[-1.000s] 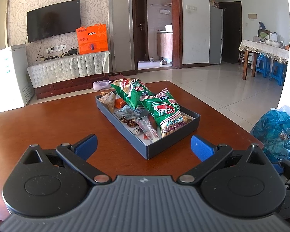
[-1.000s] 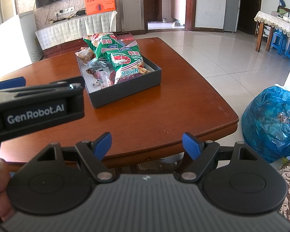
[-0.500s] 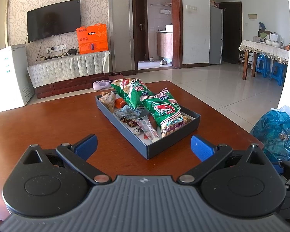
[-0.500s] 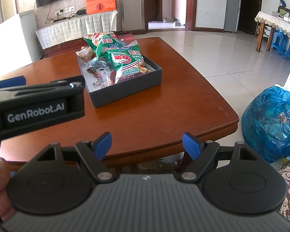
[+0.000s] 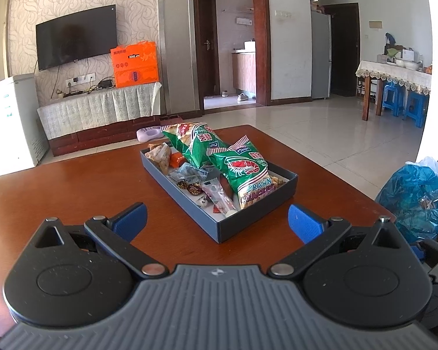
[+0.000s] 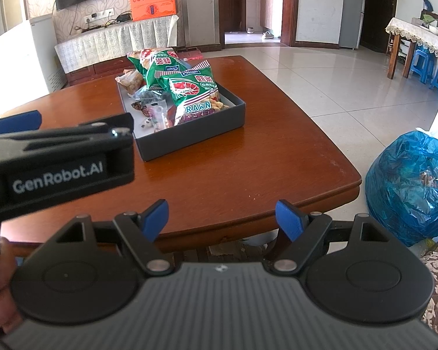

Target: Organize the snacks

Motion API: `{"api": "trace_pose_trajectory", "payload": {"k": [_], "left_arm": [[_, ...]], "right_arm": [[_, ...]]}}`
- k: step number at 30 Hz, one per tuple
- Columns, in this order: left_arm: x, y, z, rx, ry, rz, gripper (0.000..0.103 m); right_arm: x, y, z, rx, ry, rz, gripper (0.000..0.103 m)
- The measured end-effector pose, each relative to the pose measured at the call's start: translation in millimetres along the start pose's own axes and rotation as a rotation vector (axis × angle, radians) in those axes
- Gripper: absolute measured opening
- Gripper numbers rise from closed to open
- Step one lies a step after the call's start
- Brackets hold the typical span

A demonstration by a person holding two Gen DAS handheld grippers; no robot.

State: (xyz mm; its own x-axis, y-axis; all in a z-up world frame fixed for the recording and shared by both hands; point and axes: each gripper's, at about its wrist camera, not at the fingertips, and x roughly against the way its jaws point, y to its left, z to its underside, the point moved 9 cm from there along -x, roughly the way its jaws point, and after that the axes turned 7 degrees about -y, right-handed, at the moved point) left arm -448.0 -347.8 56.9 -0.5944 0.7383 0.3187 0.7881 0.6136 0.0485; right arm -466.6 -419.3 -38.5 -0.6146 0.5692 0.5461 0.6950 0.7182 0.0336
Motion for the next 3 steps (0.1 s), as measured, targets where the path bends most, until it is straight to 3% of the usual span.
{"api": "trace_pose_trajectory", "payload": {"k": [3], "left_arm": [[-0.3, -0.7, 0.8, 0.006, 0.007, 0.006, 0.103]], "right_arm": [[0.0, 0.1, -0.2, 0.000, 0.000, 0.000, 0.082]]}}
